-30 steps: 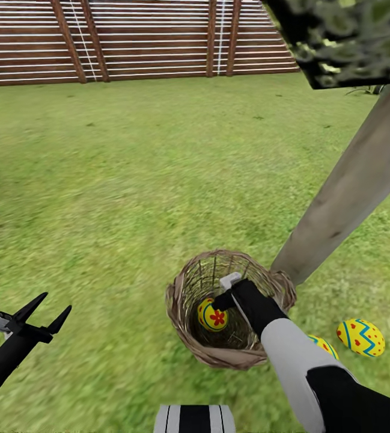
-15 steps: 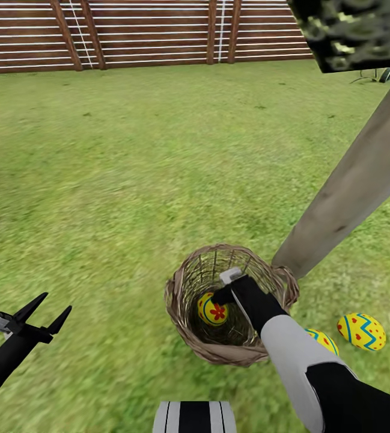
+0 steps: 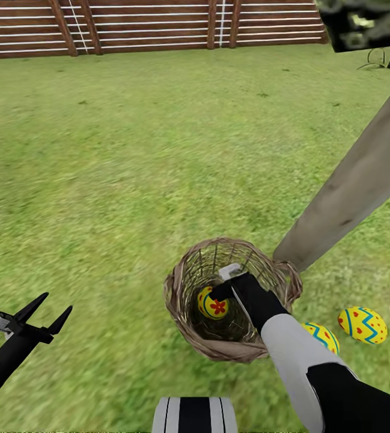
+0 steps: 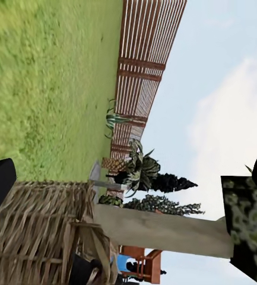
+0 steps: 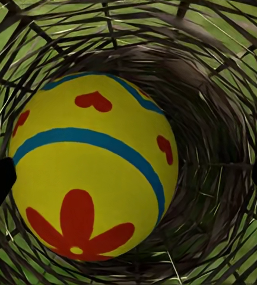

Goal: Take the three Easter eggs out of the wicker basket on the lawn in the garden, then place them on the lawn next to a single tree (choose any tree) so that all three eggs are next to the same tree and none are left in the basket.

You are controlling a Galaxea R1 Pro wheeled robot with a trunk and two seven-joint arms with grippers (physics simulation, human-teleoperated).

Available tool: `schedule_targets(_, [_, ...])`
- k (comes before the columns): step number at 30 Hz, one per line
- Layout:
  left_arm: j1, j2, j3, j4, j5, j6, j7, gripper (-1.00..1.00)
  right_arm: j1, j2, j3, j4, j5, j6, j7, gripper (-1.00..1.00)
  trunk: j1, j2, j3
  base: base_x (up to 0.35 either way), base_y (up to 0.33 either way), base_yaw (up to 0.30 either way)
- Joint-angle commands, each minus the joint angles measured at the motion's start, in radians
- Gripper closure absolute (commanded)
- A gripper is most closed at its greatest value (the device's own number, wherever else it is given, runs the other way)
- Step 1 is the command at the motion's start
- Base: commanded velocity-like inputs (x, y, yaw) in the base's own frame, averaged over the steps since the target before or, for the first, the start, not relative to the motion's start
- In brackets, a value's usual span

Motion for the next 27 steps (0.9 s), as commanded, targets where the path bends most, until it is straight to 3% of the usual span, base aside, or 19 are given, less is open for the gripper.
schedule_targets(1, [0.0, 0.0, 0.001, 0.0, 0.0, 0.004, -0.003, -1.0, 0.0, 0.0, 0.001, -0.003, 0.011, 0.004, 0.009, -1.0, 0.0, 0.0, -0.001, 0.0, 0.0, 0.0])
schedule_targets(27, [0.0, -0.003, -0.001, 0.0, 0.0, 0.003, -0.001, -1.0, 0.0, 0.0, 0.0, -0.005, 0.009, -0.051, 0.012, -1.0, 0.007, -0.004, -0.059, 0.0, 0.0, 0.0])
